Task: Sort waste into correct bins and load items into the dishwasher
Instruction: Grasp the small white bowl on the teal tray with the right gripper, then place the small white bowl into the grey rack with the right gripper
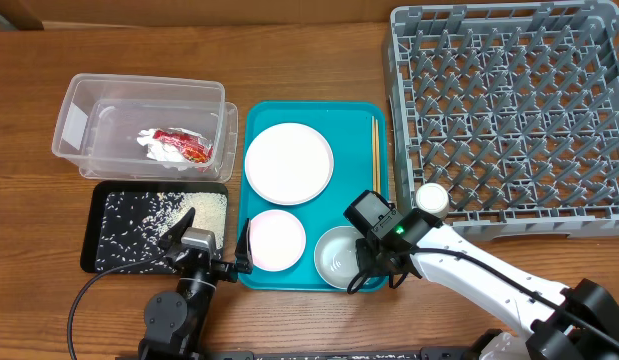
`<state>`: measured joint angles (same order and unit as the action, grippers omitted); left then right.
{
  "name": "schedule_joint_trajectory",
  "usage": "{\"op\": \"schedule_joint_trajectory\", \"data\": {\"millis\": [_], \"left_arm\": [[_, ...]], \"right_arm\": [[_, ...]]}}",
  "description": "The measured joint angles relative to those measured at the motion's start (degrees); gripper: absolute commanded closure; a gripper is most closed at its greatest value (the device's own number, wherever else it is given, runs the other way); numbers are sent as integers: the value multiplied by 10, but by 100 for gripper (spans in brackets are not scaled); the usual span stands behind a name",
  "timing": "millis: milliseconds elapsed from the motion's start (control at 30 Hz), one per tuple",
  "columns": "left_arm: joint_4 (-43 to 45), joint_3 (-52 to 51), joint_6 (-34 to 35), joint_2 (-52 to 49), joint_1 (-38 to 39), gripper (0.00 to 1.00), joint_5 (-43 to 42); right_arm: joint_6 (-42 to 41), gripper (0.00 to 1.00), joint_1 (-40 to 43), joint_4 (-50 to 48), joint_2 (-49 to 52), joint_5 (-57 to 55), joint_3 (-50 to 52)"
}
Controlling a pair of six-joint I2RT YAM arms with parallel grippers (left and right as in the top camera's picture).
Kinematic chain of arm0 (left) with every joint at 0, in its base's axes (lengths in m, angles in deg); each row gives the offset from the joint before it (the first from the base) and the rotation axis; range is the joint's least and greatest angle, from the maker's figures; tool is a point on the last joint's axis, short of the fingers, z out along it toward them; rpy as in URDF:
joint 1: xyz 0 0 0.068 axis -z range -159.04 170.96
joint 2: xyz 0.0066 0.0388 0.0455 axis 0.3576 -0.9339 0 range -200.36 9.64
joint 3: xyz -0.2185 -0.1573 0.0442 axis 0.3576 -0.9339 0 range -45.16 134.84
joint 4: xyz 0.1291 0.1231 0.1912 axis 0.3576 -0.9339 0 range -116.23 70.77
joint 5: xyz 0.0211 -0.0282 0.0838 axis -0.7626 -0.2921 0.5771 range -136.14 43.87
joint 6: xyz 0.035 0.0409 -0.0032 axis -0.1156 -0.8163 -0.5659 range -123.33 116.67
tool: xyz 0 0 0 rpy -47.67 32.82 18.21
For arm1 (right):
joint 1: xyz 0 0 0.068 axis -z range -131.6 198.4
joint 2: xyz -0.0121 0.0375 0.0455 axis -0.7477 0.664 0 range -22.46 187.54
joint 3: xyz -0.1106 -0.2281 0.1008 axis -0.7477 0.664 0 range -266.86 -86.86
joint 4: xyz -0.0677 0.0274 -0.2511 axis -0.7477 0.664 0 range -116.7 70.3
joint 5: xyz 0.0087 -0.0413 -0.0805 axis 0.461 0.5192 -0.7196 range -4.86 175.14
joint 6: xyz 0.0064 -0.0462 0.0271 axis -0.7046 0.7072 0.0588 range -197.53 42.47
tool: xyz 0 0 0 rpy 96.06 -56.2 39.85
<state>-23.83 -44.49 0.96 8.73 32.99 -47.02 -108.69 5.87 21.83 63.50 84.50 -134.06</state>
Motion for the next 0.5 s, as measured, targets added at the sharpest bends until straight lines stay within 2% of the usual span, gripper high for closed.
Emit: {"op": "schedule_joint_trajectory", "data": {"millis": [133, 267, 400, 500], "left_arm": [[0, 0, 0, 0, 0, 0, 0], [0, 0, 0, 0, 0, 0, 0], [1, 0, 0, 0, 0, 0, 0], [1, 0, 0, 0, 0, 0, 0]], "right_arm": [[3, 96, 1, 16, -2, -4, -11], [-6, 96, 1, 99, -26, -43, -50], [-46, 96, 0, 181, -85, -160, -132], [-68, 96, 0, 173, -143, -295, -189]]}}
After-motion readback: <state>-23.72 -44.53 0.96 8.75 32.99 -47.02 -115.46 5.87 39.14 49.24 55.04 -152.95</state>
